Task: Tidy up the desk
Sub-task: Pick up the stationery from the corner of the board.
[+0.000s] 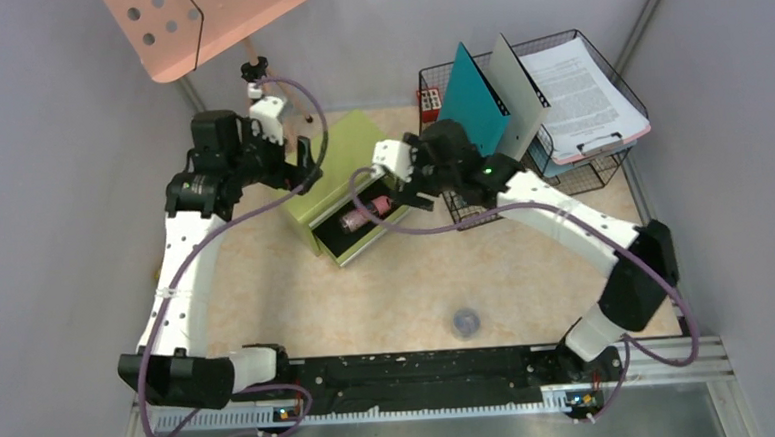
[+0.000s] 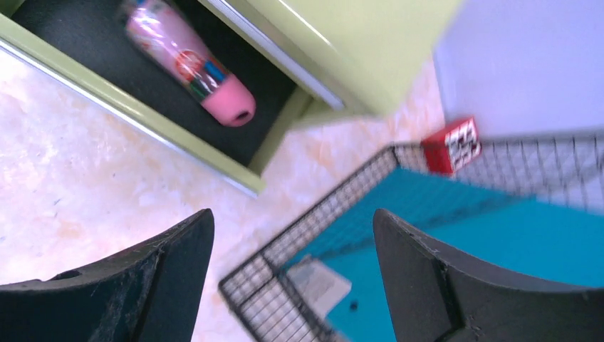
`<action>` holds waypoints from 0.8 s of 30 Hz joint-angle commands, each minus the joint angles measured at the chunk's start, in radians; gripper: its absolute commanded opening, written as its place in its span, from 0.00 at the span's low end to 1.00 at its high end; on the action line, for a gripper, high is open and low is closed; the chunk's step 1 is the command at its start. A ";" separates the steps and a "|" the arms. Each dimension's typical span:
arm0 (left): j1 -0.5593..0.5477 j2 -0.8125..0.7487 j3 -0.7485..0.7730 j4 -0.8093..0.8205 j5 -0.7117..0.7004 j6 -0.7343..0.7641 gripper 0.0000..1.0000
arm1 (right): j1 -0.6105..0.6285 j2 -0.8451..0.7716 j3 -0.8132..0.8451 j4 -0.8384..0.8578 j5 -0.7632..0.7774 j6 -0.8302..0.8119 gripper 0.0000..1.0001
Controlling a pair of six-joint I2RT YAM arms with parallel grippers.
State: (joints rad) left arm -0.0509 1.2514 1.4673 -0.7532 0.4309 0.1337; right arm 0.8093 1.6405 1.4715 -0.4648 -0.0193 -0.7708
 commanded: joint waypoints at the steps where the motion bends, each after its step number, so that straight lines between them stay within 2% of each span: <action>1: -0.182 -0.057 -0.009 -0.057 -0.008 0.146 0.98 | -0.142 -0.178 -0.105 0.003 -0.188 0.288 0.81; 3: -0.317 -0.070 -0.047 -0.054 -0.076 0.199 0.98 | -0.223 -0.239 -0.156 0.018 -0.255 0.353 0.80; 6: -0.463 -0.049 -0.080 -0.046 -0.089 0.229 0.98 | -0.338 -0.332 -0.222 0.028 -0.360 0.415 0.80; 10: -0.647 0.030 -0.081 -0.054 -0.108 0.292 0.98 | -0.453 -0.460 -0.288 0.020 -0.483 0.467 0.80; 15: -0.912 0.182 -0.070 -0.049 -0.174 0.373 0.98 | -0.567 -0.565 -0.365 0.013 -0.528 0.526 0.80; 19: -1.032 0.337 -0.033 -0.041 -0.170 0.408 0.98 | -0.658 -0.609 -0.428 0.018 -0.545 0.586 0.81; 24: -1.111 0.474 -0.012 -0.016 -0.117 0.418 0.98 | -0.716 -0.621 -0.477 -0.002 -0.558 0.580 0.82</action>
State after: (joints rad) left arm -1.1225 1.6718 1.4010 -0.8043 0.2768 0.5144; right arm 0.1249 1.0332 1.0241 -0.4652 -0.5331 -0.2165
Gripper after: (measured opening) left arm 0.981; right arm 0.819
